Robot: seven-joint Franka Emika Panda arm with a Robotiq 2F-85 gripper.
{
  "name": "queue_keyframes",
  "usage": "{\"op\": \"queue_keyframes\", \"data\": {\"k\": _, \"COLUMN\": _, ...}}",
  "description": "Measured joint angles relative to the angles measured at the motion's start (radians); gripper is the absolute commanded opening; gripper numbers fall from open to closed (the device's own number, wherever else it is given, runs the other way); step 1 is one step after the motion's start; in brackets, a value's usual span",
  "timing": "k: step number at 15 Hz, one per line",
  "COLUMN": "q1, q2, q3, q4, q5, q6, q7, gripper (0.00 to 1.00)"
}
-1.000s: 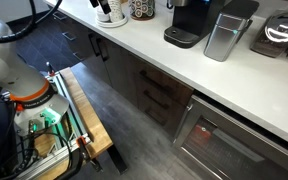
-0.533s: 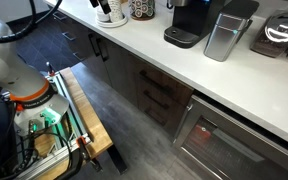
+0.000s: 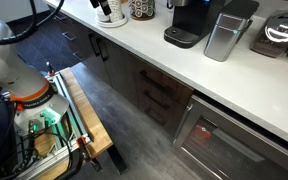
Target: Open the topmost drawer on the right
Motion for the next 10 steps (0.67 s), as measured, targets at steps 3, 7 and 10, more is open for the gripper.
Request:
{"op": "queue_keyframes", "data": {"k": 3, "q1": 0.001, "q2": 0.028, "q3": -0.082, "q4": -0.052, "q5": 0.069, "q6": 0.107, "q7": 0.000, "gripper": 1.00}}
{"op": "queue_keyframes", "data": {"k": 7, "q1": 0.004, "q2": 0.124, "q3": -0.188, "q4": -0.145, "q5": 0.210, "q6": 0.320, "q7": -0.001, "gripper": 1.00}}
{"op": "queue_keyframes", "data": {"k": 10, "q1": 0.038, "q2": 0.252, "q3": -0.258, "q4": -0.153, "q5": 0.364, "q6": 0.455, "q7": -0.015, "gripper": 1.00}}
